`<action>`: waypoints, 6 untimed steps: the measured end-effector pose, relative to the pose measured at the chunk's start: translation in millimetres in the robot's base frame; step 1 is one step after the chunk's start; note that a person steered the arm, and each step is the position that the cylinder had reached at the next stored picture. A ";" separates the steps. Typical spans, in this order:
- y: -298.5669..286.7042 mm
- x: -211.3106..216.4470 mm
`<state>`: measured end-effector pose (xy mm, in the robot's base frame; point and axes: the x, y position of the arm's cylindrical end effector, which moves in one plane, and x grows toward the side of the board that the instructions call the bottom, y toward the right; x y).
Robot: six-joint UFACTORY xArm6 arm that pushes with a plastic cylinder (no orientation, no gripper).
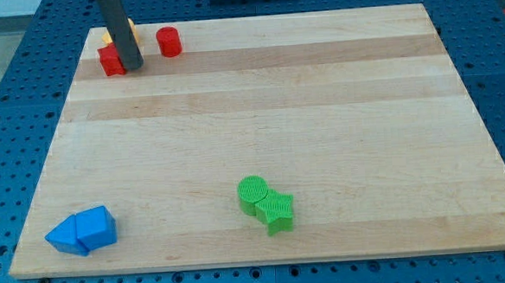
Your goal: Move the red circle slightly near the yellow hexagon
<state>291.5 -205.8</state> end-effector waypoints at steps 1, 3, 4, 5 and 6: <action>16.4 5.1; 124.7 -0.2; 115.9 -34.1; 93.6 -34.6; 89.2 -34.3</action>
<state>257.1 -116.6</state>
